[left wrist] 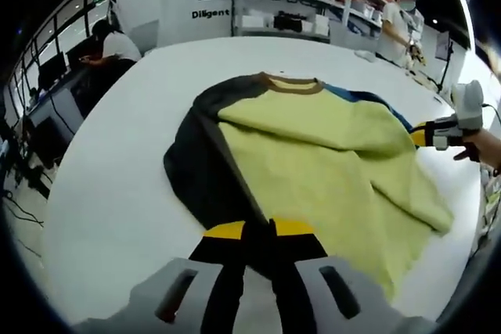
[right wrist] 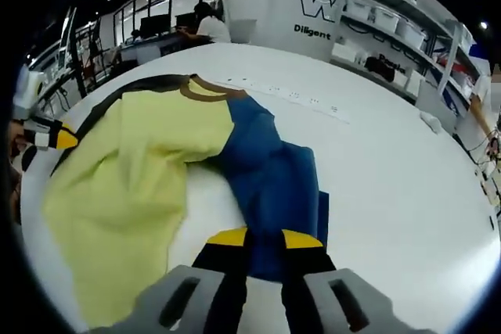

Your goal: Fold the garment on the visible template until the final outline fits inside the template.

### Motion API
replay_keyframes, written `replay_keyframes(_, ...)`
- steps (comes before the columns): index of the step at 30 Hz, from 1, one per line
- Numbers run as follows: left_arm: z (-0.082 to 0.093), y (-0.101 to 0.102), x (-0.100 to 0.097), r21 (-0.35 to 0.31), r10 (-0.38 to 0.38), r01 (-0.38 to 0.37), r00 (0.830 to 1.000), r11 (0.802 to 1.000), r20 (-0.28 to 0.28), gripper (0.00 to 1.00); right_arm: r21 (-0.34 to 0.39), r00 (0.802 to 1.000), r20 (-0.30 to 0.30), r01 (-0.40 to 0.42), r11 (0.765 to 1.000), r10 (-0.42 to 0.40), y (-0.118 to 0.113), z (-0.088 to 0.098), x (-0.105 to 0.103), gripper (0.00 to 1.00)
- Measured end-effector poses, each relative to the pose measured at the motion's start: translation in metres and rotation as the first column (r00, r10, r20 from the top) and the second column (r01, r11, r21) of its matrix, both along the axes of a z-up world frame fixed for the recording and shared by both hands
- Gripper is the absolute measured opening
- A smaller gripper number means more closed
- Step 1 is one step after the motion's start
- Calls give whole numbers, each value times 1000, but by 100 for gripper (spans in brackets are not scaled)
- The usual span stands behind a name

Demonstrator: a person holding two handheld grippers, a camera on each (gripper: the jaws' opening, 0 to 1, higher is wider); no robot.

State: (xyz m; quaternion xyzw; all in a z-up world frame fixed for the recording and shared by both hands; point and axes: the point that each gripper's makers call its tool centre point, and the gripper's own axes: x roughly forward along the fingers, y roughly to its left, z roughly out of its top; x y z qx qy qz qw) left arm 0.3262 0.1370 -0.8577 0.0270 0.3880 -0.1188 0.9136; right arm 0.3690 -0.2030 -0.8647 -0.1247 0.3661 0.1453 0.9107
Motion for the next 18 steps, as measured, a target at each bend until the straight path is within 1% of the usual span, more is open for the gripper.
replay_keyframes(1, 0, 0, 0, -8, 2, -1, 1000, 1000, 2, 4, -7, 1000, 2, -2, 1000, 2, -1, 0, 0, 2)
replay_keyframes(2, 1, -1, 0, -15, 2, -2, 1000, 1000, 3, 4, -12, 1000, 4, -3, 1000, 3, -2, 0, 1, 0)
replay_keyframes(3, 1, -2, 0, -32, 4, -3, 1000, 999, 5, 4, -21, 1000, 9, 2, 1000, -2, -3, 1, 1, 0)
replay_keyframes(6, 1, 0, -1, -32, 4, -4, 1000, 999, 1, 4, -6, 1000, 6, 16, 1000, -16, -5, 1, 1, 0)
replay_keyframes(8, 5, 1, -2, -39, -1, 1, 1000, 999, 6, 4, -9, 1000, 3, 24, 1000, -24, -7, 2, 1, 0)
replay_keyframes(10, 9, 3, -2, -32, -4, 4, 1000, 999, 17, 4, -1, 999, 0, 36, 999, -36, -10, 4, 1, 0)
replay_keyframes(13, 16, 10, -6, -25, -6, 6, 1000, 1000, 24, 3, 6, 999, 9, 48, 999, -49, -15, 10, 0, 0)
replay_keyframes(16, 18, 14, -7, -24, -1, 2, 1000, 1000, 25, 3, 8, 998, 10, 60, 998, -60, -18, 14, -1, 0)
replay_keyframes(18, 22, 22, -10, -19, 9, -9, 1000, 1000, 22, 3, 21, 997, 15, 70, 997, -71, -22, 18, -2, 0)
